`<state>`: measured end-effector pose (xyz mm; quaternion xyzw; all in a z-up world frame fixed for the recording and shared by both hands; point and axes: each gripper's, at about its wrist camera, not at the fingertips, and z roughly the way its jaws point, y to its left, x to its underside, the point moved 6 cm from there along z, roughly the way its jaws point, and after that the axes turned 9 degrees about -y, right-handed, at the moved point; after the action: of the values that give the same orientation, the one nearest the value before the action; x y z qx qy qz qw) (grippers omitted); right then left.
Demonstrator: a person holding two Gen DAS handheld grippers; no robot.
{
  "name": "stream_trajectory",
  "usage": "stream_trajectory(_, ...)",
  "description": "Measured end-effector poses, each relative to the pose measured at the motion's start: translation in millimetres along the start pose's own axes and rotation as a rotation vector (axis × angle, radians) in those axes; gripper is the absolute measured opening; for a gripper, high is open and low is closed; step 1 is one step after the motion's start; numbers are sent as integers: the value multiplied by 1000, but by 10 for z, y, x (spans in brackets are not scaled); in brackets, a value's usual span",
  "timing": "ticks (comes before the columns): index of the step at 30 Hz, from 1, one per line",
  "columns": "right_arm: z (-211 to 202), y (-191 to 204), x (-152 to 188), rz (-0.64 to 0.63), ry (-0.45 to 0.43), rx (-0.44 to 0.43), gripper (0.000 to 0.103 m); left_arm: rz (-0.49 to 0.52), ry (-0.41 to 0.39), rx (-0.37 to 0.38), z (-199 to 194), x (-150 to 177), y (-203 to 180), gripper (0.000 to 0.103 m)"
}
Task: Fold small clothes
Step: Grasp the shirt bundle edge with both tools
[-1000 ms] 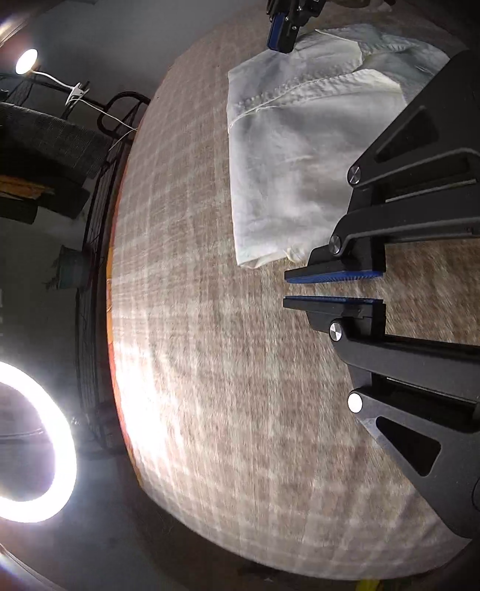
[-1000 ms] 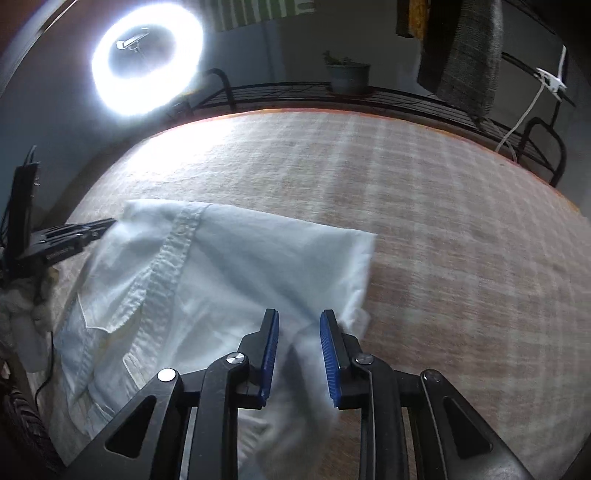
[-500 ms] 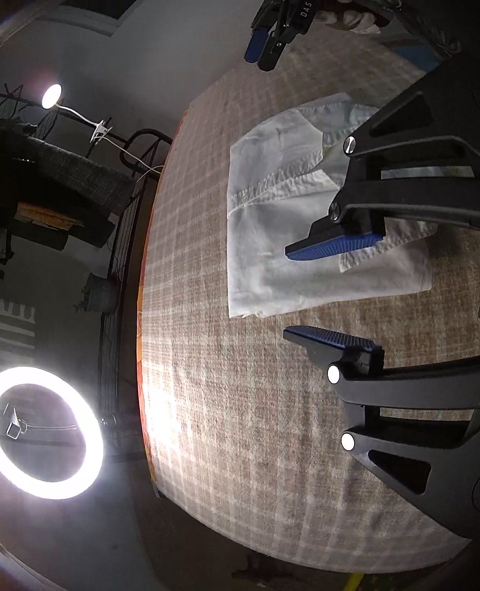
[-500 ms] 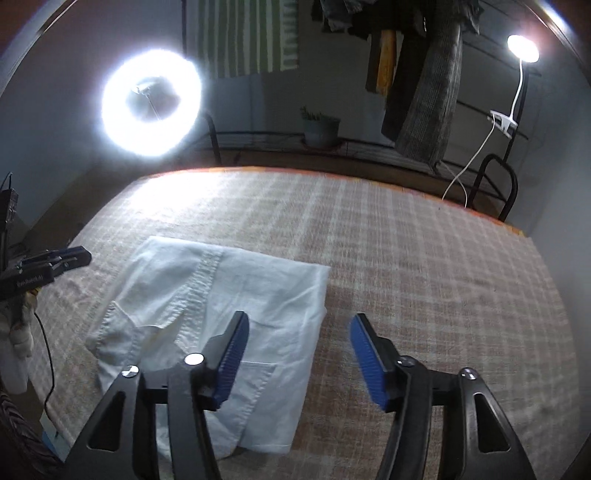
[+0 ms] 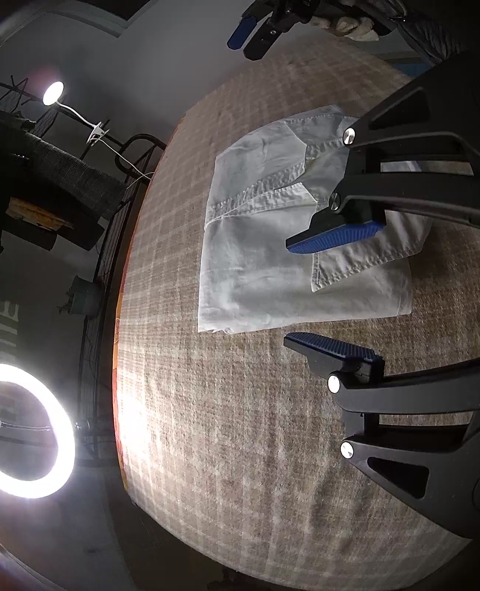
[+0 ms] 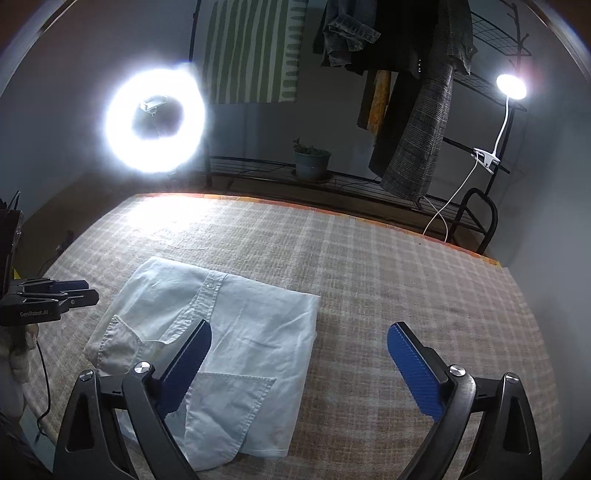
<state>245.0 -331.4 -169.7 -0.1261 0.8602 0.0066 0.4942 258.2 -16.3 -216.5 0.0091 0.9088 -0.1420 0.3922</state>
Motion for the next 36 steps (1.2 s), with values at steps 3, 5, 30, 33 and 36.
stream_trajectory(3, 80, 22, 60, -12, 21, -8, 103, -28, 26, 15, 64, 33, 24, 48)
stream_trajectory(5, 173, 11, 130, -1, 54, -24, 103, -44, 41, 21, 108, 57, 43, 52)
stream_trajectory(30, 1042, -444, 965, 483, 334, -359, 58, -473, 208, 223, 643, 295, 444, 53)
stream_trajectory(33, 1052, -405, 990, 500, 331, -390, 54, -465, 209, 227, 660, 289, 421, 51)
stream_trajectory(36, 1105, -398, 974, 530, 333, -429, 54, -446, 220, 220, 734, 247, 352, 40)
